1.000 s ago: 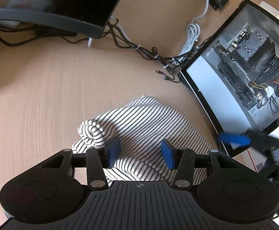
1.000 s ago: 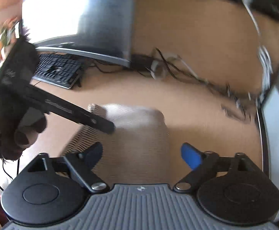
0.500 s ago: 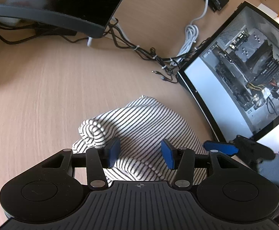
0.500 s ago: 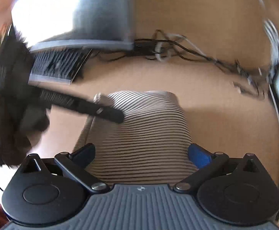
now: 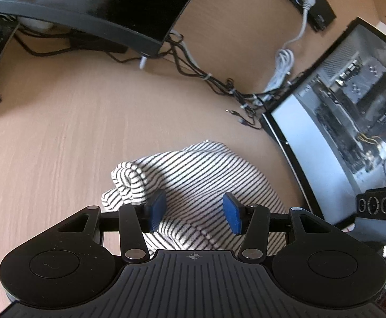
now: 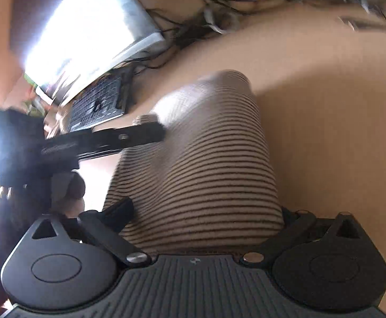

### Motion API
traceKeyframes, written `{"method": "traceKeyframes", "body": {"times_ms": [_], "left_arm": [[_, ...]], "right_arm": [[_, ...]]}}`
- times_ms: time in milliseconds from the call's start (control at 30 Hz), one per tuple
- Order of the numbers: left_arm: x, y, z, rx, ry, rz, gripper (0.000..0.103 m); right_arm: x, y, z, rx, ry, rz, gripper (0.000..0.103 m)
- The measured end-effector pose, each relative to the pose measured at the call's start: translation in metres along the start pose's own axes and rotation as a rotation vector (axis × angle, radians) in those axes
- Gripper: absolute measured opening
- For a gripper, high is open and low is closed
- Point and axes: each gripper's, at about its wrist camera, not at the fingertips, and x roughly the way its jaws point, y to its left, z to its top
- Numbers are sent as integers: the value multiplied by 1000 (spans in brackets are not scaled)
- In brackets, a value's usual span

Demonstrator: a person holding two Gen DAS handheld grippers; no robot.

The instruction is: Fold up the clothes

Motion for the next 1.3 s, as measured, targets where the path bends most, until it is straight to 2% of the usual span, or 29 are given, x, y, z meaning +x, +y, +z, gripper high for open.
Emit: {"method": "traceKeyframes", "body": {"times_ms": [67, 133, 200, 267, 400, 500, 567, 633, 667, 733, 800, 833, 933, 1000, 1067, 1167, 1300], "left_arm": [[0, -2, -1, -20, -12, 25, 53], [-1, -2, -1, -41, -26, 45, 55], [-2, -2, -2, -62, -40, 58, 55], [-1, -7, -4, -59, -55, 77, 56], [-6, -25, -8, -43, -101, 155, 58], [-20, -37, -13, -80, -154, 220, 65], [-37, -42, -23, -118, -194, 265, 78], [-52, -46, -34, -146, -223, 304, 83], [-53, -47, -40, -151, -217, 303, 86], [-52, -48, -49, -160, -201, 305, 86], [-41, -46, -56, -160, -161, 337, 81], [-36, -44, -59, -159, -143, 354, 75], [-31, -38, -64, -156, -120, 371, 77], [-31, -36, -66, -150, -119, 369, 78], [-32, -34, -68, -143, -119, 366, 80], [-33, -32, -70, -134, -118, 363, 80], [-35, -29, -74, -121, -117, 358, 81]], "right_arm": [[-13, 11, 3, -68, -36, 44, 87], [-20, 19, 4, -161, -40, 45, 83], [-10, 24, 0, -265, 4, -38, 83], [-3, 16, -6, -292, 23, -62, 83], [-1, 10, -10, -324, 9, -37, 83], [-3, 8, -14, -362, 0, -31, 83], [-4, 8, -14, -377, 1, -31, 83], [-3, 9, -14, -397, -1, -29, 83], [-1, 10, -13, -407, -3, -27, 83], [0, 8, -11, -413, -2, -19, 83], [1, 6, -8, -404, 11, -10, 83], [0, 6, -6, -399, 20, -6, 83], [-11, 5, 0, -404, 41, 3, 85], [-29, 6, 4, -415, 23, 5, 87], [-47, 10, 15, -429, -35, -1, 91], [-61, 12, 43, -375, -117, 6, 99], [-24, 4, 54, -310, -27, 9, 102]]}}
